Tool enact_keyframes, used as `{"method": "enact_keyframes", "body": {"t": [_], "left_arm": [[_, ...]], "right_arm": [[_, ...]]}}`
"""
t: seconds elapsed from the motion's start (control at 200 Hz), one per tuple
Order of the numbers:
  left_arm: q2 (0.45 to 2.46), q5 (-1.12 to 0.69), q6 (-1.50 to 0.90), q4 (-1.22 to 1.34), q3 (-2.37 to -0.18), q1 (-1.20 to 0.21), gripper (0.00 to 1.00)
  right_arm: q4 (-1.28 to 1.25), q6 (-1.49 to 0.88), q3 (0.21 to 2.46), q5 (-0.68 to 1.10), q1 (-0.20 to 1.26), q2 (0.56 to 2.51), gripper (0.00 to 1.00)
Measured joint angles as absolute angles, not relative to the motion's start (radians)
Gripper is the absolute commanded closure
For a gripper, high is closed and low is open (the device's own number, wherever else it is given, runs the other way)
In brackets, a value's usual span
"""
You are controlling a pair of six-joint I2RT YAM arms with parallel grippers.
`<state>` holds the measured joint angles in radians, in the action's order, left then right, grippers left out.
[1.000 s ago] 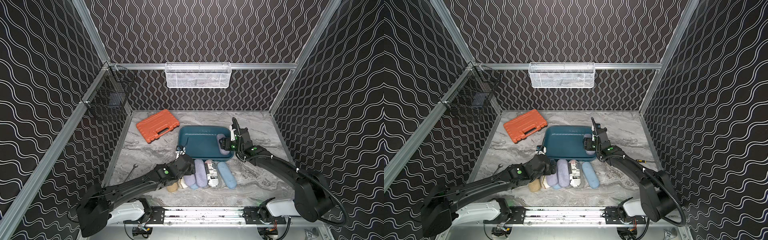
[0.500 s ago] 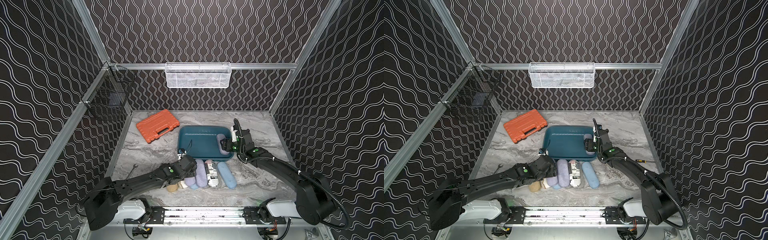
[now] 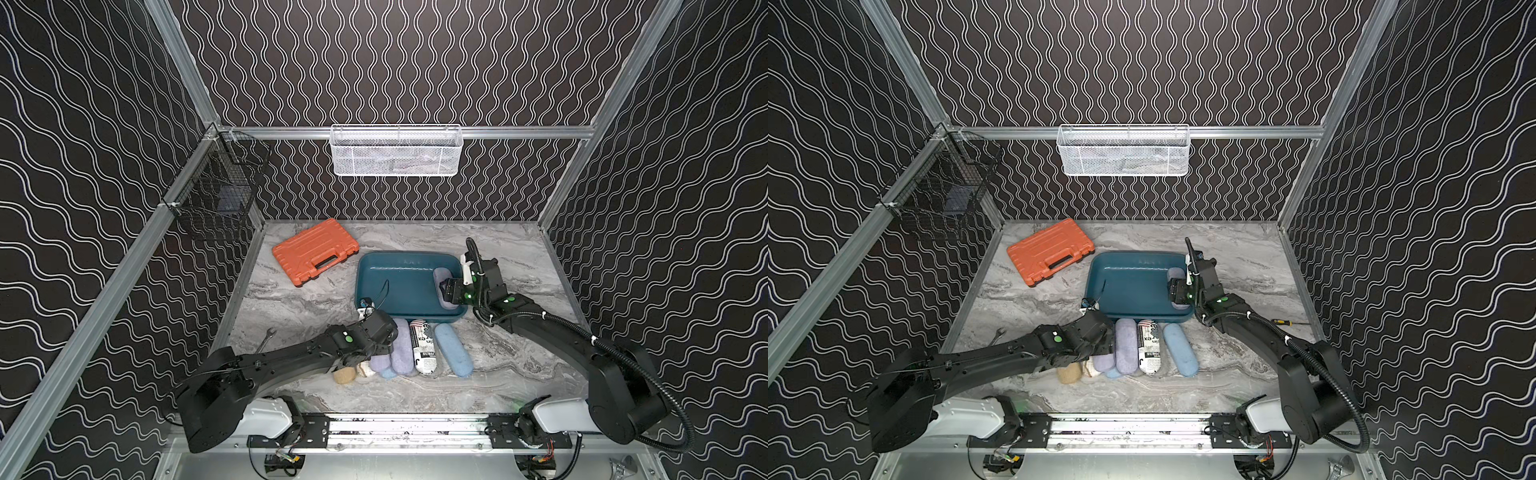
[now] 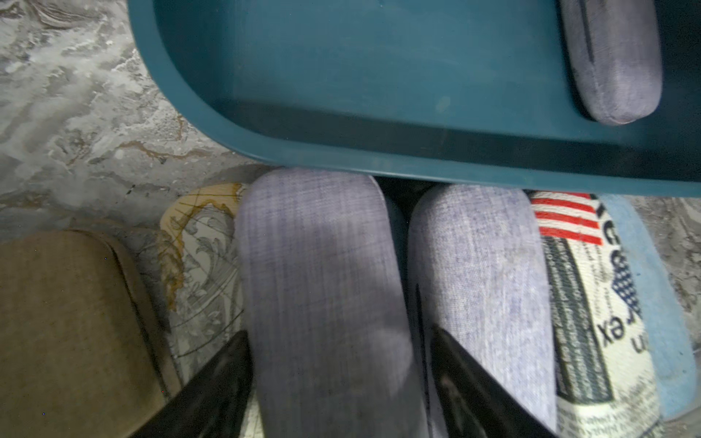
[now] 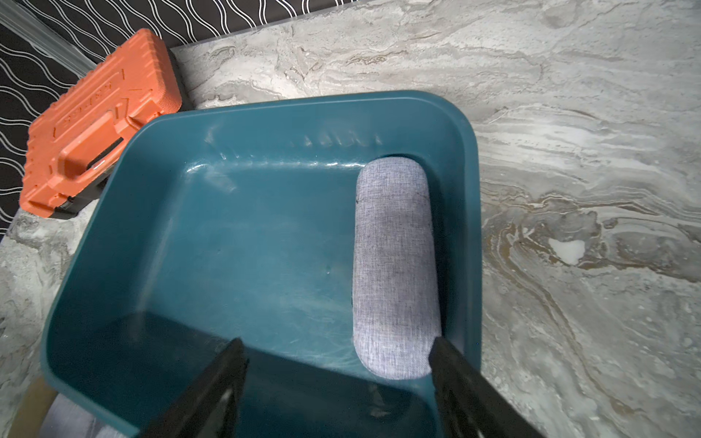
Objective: Put the glasses cases into the storage boxes
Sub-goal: Pick up the glasses case.
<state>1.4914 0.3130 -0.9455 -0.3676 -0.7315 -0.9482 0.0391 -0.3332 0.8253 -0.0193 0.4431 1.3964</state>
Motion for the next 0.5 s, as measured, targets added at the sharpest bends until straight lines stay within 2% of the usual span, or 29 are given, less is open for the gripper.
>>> {"method": "enact_keyframes", "body": {"t": [0.345, 0.5], "left_arm": [[1.504, 0.31, -0.946, -0.383, -0.74, -0.951, 0.42], [1.47, 0.322, -0.945, -0.433, -0.767, -0.96, 0.43]], "right_arm": [[0.033, -0.34, 0.825, -0.014, 0.443, 1.406, 0.22], [0.032, -0.341, 0.825, -0.013, 0.443, 1.409, 0.22]]}}
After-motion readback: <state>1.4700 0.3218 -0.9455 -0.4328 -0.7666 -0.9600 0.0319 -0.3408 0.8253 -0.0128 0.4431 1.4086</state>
